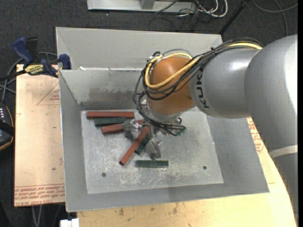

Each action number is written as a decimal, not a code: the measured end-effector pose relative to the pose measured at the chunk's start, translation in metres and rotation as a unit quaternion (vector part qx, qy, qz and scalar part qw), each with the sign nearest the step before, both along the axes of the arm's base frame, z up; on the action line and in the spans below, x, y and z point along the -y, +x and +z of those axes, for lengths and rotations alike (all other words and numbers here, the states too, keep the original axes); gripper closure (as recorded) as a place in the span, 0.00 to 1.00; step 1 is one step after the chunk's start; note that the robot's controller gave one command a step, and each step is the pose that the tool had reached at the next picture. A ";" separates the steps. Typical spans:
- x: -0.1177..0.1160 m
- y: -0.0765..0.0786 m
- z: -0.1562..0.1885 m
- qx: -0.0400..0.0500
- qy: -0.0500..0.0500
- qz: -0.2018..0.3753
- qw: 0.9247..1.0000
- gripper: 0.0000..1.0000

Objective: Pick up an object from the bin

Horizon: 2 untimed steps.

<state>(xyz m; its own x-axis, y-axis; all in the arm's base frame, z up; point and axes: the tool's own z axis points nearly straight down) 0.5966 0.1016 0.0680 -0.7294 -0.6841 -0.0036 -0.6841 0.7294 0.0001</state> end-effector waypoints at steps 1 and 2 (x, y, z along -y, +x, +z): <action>0.000 0.000 0.000 0.000 0.000 -0.001 1.000 1.00; -0.001 0.001 0.025 0.001 0.000 -0.002 1.000 1.00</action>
Offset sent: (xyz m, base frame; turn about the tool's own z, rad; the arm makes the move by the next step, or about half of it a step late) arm 0.0000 0.0000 0.0000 0.0000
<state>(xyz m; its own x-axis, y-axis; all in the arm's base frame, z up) 0.5977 0.1024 0.0930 -0.7315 -0.6818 -0.0055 -0.6818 0.7316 -0.0016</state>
